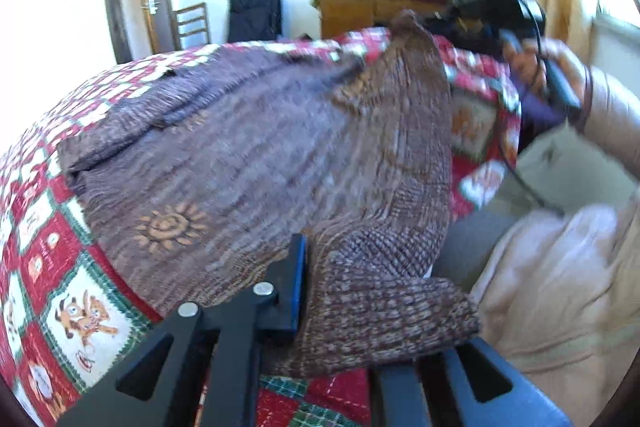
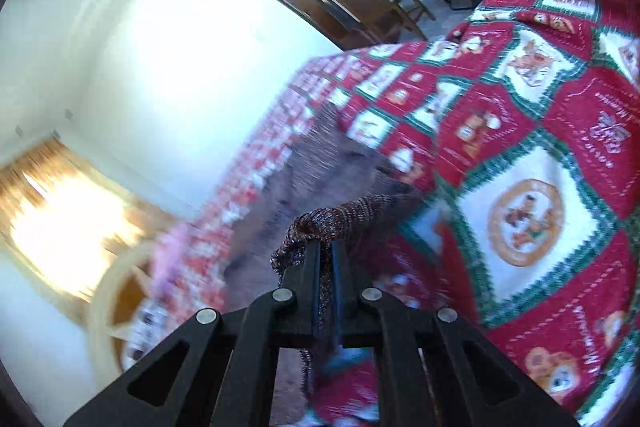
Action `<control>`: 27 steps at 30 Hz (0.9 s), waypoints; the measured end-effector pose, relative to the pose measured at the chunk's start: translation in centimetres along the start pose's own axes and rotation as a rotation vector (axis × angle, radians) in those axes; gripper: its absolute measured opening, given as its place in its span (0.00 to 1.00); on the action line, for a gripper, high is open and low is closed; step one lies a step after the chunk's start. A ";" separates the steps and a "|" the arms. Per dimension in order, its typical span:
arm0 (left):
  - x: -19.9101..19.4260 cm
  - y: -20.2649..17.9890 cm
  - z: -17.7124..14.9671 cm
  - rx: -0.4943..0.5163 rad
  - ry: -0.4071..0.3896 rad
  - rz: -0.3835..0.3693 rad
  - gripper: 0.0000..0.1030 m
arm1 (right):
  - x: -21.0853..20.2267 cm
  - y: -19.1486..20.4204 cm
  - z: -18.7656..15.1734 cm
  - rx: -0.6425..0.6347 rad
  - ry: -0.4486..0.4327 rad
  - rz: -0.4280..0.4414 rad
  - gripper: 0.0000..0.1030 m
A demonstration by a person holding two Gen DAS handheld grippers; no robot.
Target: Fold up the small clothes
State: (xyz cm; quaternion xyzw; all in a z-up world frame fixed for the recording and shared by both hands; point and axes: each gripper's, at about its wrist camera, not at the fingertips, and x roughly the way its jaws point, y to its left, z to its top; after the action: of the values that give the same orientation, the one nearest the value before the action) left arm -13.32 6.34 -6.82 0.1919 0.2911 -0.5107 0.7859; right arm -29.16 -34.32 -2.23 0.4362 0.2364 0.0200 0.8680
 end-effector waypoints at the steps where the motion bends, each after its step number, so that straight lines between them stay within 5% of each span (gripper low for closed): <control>1: -0.6 0.4 0.3 -0.030 -0.024 -0.008 0.08 | -0.1 0.4 0.2 0.018 -0.005 0.041 0.05; 9: -2.6 4.4 3.7 -0.210 -0.113 0.022 0.08 | 2.6 4.0 3.3 -0.007 -0.019 0.135 0.05; 16: -2.8 12.5 7.7 -0.395 -0.157 0.152 0.08 | 8.2 8.2 8.7 -0.085 -0.011 0.131 0.05; 27: 5.5 28.8 10.8 -0.690 -0.141 0.324 0.08 | 25.8 8.7 18.9 -0.130 -0.017 -0.029 0.04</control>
State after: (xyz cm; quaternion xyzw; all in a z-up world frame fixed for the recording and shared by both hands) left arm 17.55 7.73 -2.15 -0.0759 0.3569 -0.2641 0.8928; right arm 3.34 -36.90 3.87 0.3754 0.2336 0.0191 0.8967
